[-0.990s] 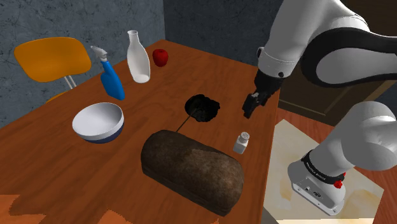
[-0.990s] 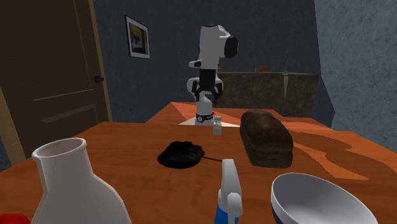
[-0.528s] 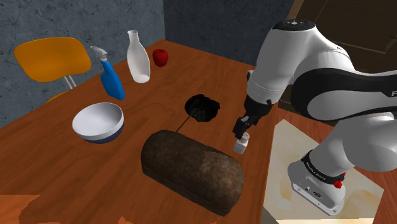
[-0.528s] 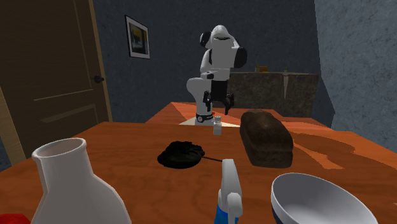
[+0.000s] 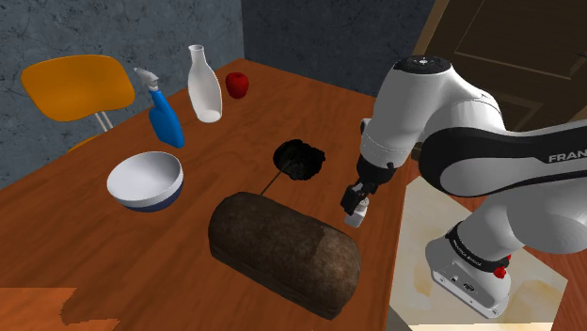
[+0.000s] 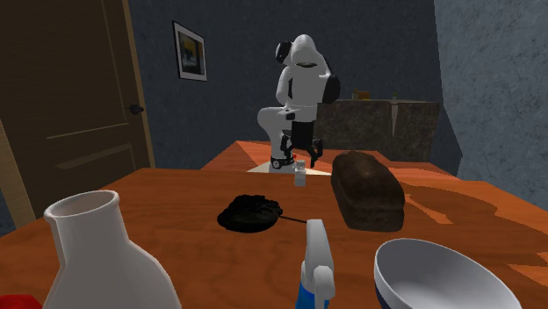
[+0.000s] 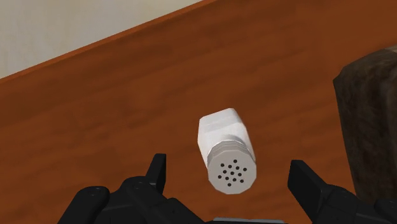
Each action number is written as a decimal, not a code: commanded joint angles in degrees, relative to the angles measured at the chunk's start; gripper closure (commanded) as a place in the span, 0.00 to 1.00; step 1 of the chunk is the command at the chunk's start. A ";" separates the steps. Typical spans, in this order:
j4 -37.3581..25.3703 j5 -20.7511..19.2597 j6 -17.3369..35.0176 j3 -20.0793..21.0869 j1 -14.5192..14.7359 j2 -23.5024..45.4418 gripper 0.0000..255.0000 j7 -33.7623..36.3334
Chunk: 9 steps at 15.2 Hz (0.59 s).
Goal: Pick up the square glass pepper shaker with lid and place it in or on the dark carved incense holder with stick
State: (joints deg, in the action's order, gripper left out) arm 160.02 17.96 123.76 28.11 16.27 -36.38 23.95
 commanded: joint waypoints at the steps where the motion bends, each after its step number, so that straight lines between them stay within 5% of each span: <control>1: 0.02 0.03 0.23 0.11 0.00 0.18 0.00 0.06; 5: 0.02 0.03 0.22 0.10 0.00 0.17 0.00 0.06; 6: 0.02 0.03 0.22 0.10 0.00 0.17 1.00 0.06; 9: 0.02 0.03 0.22 0.10 0.00 0.18 1.00 0.06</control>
State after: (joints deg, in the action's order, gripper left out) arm 160.03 18.00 123.98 28.21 16.26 -36.21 24.00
